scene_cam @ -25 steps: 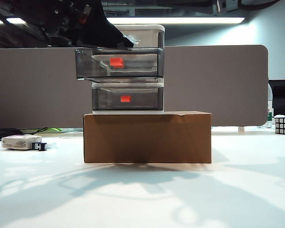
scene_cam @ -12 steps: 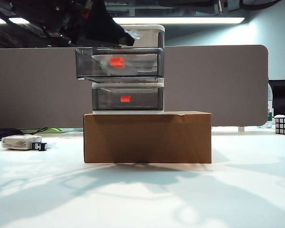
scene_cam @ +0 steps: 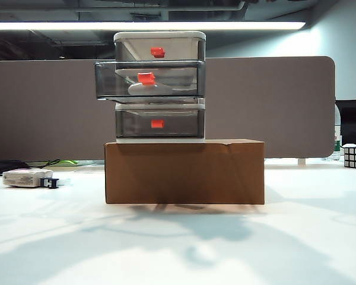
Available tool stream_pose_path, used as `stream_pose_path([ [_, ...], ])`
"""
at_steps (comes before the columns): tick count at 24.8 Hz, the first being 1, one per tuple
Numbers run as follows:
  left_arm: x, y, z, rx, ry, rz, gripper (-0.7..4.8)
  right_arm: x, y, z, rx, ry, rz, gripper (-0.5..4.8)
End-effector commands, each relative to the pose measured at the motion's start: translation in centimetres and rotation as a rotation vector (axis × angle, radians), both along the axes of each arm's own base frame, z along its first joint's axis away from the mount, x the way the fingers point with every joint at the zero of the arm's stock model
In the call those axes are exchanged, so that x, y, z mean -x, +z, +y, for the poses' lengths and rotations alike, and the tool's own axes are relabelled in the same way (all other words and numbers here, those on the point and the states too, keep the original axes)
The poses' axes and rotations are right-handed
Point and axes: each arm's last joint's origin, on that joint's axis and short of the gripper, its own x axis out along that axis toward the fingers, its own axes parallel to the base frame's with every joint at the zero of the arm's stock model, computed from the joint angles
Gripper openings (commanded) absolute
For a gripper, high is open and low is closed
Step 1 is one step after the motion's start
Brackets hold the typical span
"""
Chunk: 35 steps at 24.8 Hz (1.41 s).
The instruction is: Open the second layer of the drawer on the table, pick up the earphone case on the table and put it in, and finally close the drawer.
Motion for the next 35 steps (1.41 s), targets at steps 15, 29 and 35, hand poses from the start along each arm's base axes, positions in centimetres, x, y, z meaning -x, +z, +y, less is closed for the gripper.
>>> stream_pose_path([
  [15, -0.8, -5.7, -0.4, -0.136, 0.077, 0.361, -0.06, -7.5, -1.0, 3.9, 0.072, -0.039, 0.181, -0.05],
  [29, -5.0, -7.0, -2.4, -0.054, 0.24, 0.212, -0.06, -7.2, -3.2, 3.7, 0.217, -0.067, 0.288, -0.05],
  [35, -6.0, -6.9, -2.7, -0.008, 0.322, 0.139, -0.06, -7.2, -3.4, 3.6, 0.246, -0.081, 0.29, -0.05],
])
